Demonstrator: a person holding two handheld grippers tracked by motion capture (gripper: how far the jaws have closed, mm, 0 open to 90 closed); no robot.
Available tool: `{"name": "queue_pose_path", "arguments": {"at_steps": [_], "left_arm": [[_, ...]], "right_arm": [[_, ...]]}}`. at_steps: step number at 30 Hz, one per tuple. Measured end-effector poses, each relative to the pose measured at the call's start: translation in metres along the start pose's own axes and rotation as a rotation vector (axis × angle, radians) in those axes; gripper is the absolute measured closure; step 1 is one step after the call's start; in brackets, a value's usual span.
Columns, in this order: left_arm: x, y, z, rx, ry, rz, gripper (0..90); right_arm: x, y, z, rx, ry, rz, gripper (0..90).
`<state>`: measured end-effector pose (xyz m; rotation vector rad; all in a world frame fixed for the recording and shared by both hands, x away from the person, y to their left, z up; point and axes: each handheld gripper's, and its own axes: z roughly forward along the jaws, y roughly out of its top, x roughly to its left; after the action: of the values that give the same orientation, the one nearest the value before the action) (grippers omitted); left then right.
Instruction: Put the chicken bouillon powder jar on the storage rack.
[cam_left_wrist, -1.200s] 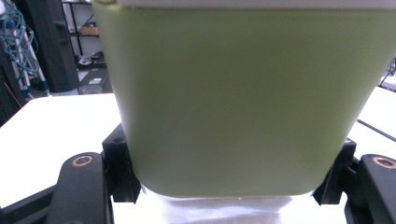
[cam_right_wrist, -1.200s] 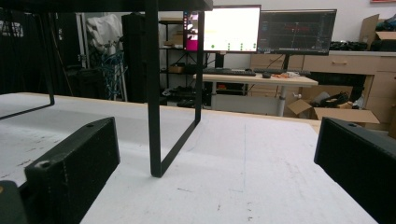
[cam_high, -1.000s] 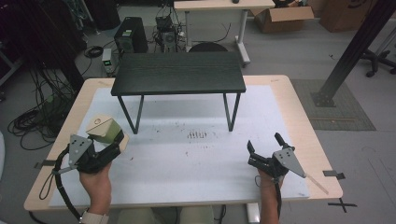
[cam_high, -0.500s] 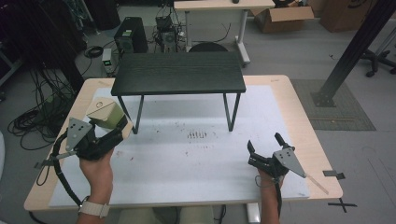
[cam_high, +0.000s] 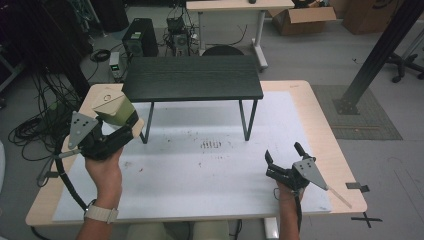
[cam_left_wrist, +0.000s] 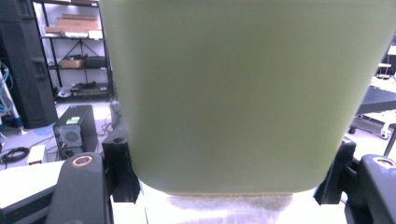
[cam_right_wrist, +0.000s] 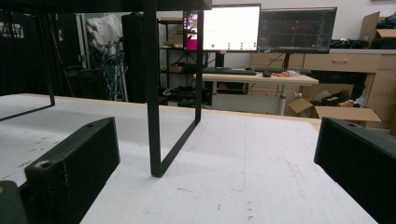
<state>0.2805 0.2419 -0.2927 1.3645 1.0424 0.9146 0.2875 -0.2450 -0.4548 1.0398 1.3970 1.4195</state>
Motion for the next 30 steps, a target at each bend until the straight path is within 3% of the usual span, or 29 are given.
{"name": "queue_pose_path", "arguments": {"at_steps": [22,30], "left_arm": [[-0.012,0.051,0.042,-0.054,-0.049,0.002,29.5],[-0.016,0.064,0.064,-0.039,-0.067,0.005,29.5]], "right_arm": [[0.000,0.000,0.000,0.002,-0.001,0.000,0.0],[0.000,0.000,0.000,0.002,-0.001,0.002,0.0]]}}
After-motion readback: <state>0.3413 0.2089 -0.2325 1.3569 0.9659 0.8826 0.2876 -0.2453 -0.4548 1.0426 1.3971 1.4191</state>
